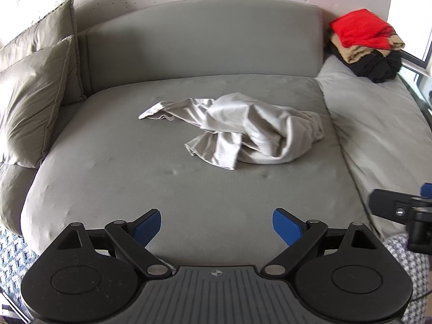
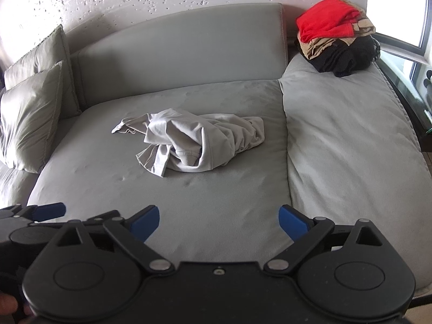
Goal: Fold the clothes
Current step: 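Reach the right tool into the crumpled t-shirt and pinch a fold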
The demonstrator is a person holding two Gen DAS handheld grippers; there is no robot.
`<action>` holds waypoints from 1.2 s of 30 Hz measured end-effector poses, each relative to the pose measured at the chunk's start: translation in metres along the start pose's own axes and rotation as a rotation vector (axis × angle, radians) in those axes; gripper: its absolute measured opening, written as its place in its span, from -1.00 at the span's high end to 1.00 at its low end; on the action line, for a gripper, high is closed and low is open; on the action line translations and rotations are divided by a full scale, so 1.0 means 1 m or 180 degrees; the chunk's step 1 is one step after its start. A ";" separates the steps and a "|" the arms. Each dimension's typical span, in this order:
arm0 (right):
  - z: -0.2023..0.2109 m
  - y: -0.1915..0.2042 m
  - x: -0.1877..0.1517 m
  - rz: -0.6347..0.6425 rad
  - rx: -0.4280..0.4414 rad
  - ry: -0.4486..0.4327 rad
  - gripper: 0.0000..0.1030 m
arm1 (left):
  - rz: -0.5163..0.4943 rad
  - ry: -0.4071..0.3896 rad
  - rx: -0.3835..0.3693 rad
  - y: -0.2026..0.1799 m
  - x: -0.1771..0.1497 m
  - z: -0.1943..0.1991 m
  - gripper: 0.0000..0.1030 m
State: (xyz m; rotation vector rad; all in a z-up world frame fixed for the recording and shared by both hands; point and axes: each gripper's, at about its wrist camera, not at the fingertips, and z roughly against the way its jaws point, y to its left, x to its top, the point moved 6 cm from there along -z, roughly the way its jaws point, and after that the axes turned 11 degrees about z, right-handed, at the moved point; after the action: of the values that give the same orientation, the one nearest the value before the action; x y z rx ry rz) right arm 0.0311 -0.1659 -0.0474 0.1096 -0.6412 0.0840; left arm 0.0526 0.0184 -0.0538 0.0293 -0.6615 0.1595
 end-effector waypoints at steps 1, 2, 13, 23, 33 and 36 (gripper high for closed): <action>-0.002 -0.001 0.001 -0.0010 -0.0002 0.0003 -0.87 | 0.0005 -0.0024 0.0001 0.002 0.002 -0.002 -0.79; -0.004 -0.001 0.002 -0.0018 0.0006 -0.0005 -0.87 | 0.0010 -0.0047 0.0002 0.005 0.005 -0.004 -0.78; -0.052 0.006 0.038 0.0092 0.0148 -0.0345 -0.91 | 0.0137 -0.0157 -0.0006 0.033 0.028 -0.040 -0.53; -0.140 0.023 0.087 0.0436 0.0308 -0.0413 -0.80 | 0.0347 0.0016 0.0070 0.051 0.041 -0.089 -0.39; -0.226 0.064 0.117 0.0922 0.0403 -0.0140 -0.50 | 0.0562 0.0116 -0.0032 0.058 0.051 -0.112 -0.41; -0.234 0.056 0.123 0.0867 0.0270 -0.0151 0.75 | 0.0552 0.0089 -0.0103 0.057 0.050 -0.109 -0.41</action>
State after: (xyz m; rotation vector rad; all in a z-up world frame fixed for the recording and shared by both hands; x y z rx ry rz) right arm 0.2618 -0.0752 -0.1556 0.1058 -0.6973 0.3723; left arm 0.1491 0.0900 -0.1107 -0.0617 -0.6385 0.3157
